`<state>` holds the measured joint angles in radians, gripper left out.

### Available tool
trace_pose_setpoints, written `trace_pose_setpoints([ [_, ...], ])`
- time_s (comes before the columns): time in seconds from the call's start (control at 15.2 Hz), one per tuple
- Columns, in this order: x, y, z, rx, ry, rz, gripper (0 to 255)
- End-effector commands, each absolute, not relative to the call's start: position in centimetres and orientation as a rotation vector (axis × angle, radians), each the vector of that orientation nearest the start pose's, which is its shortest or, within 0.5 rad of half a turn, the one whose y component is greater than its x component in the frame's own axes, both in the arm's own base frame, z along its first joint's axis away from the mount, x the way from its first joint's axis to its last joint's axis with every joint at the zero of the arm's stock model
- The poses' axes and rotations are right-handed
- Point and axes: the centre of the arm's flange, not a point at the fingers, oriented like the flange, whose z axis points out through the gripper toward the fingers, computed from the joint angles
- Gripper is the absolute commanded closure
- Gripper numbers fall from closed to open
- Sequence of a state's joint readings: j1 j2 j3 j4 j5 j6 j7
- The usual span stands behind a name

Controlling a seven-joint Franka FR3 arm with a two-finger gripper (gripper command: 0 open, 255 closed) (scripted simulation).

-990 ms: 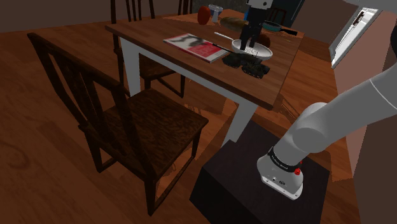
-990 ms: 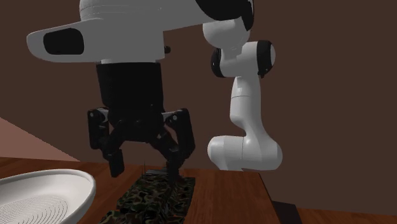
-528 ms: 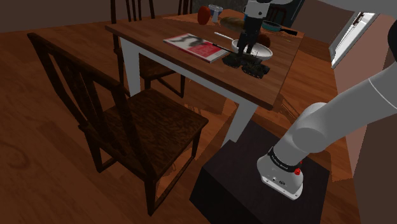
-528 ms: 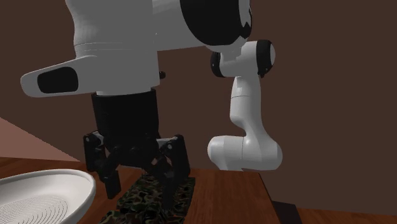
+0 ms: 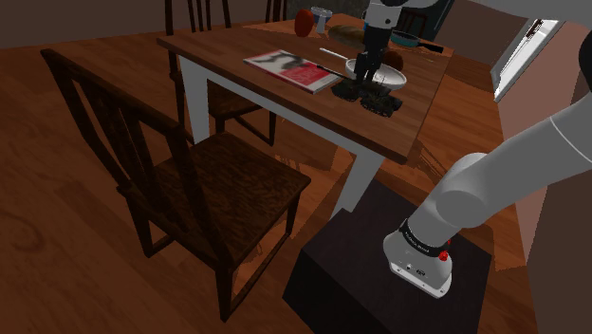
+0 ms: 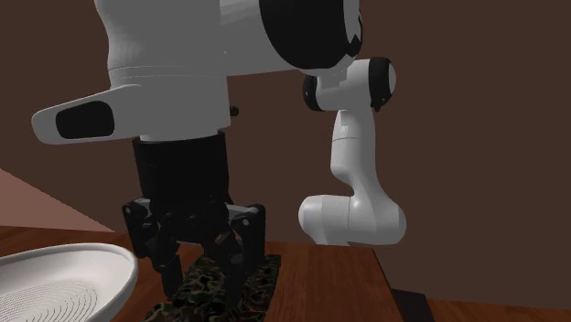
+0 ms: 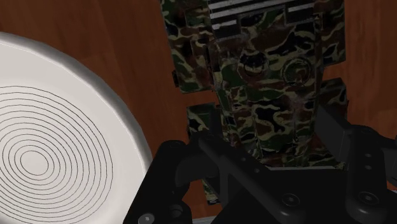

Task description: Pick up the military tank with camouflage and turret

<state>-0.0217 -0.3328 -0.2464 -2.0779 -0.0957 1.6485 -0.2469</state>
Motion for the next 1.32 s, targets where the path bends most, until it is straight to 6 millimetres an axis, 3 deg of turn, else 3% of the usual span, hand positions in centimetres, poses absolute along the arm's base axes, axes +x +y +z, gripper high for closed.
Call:
trace_pose_setpoints([
  [0.0, 42.6, -13.9, 55.2, -3.125, -0.012, 0.168, 255],
  [0.13, 42.5, -13.9, 55.2, -3.125, -0.012, 0.168, 255],
  [1.12, 42.5, -13.9, 63.1, -3.125, -0.012, 0.168, 255],
  [1.25, 42.5, -13.9, 63.2, -3.125, -0.012, 0.168, 255],
])
